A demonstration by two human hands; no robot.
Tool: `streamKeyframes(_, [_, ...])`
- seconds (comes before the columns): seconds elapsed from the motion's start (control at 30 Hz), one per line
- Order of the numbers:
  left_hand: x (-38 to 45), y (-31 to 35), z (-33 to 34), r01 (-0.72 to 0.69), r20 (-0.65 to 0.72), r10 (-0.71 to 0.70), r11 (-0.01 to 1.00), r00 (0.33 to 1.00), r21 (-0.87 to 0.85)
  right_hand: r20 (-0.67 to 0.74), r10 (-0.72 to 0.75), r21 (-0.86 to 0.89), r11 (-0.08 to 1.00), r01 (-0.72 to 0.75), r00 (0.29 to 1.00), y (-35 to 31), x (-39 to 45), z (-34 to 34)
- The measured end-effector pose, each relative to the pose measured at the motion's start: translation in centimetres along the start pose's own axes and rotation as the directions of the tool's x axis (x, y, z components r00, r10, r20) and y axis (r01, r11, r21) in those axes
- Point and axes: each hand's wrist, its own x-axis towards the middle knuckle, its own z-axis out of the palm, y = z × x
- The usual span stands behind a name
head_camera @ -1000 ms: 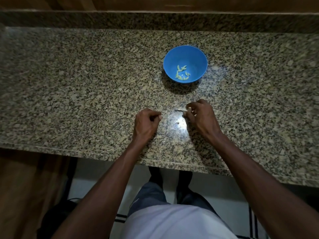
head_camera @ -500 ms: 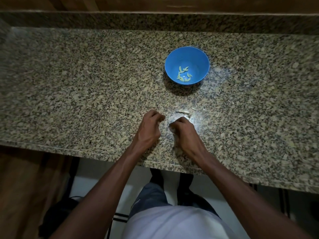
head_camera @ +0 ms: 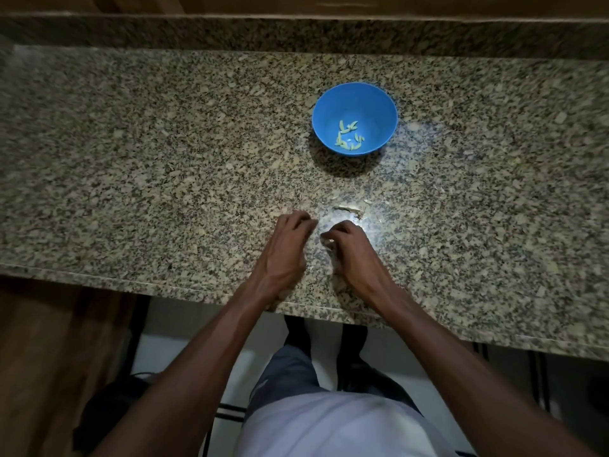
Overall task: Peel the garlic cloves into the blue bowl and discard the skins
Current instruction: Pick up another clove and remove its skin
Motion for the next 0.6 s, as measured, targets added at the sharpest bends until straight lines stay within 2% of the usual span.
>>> streamKeyframes(0.1, [-1.5, 0.0, -0.2, 0.016, -0.082, -0.023, 0.997, 0.996, -0.08, -0.037, 0.052, 0.003, 0.999, -0.052, 0.998, 0.6, -0.2, -0.8])
streamKeyframes(0.2, [-1.6, -0.2, -0.7, 0.17, -0.171, -0.185, 0.981, 0.968, -0.096, -0.03, 0.077, -0.024, 0.997, -0.078, 0.997, 1.0, 0.0, -0.9])
streamKeyframes(0.27, [-1.3, -0.2, -0.5, 0.238, -0.145, -0.248, 0.967, 0.958, -0.087, 0.029, 0.074, -0.02, 0.997, -0.073, 0.997, 0.9, 0.3, -0.5])
streamKeyframes(0.37, [-1.7, 0.7, 0.0, 0.131, -0.061, -0.135, 0.989, 0.989, -0.07, 0.122, 0.022, 0.012, 1.0, -0.024, 0.992, 0.2, 0.0, -0.1])
streamKeyframes(0.43, [-2.7, 1.2, -0.1, 0.079, -0.057, -0.087, 0.989, 0.995, -0.121, 0.094, -0.021, -0.004, 1.0, 0.022, 0.995, 0.2, -0.7, -0.4])
streamKeyframes(0.53, [-3.9, 1.3, -0.3, 0.121, -0.088, -0.137, 0.979, 0.987, -0.164, 0.014, -0.018, 0.002, 1.0, 0.018, 1.0, 0.8, -1.4, -0.9])
streamKeyframes(0.6, [-4.1, 1.4, -0.3, 0.174, 0.026, -0.172, 0.975, 0.985, -0.134, 0.041, -0.024, -0.048, 0.999, 0.026, 0.999, 0.7, -1.3, -0.7])
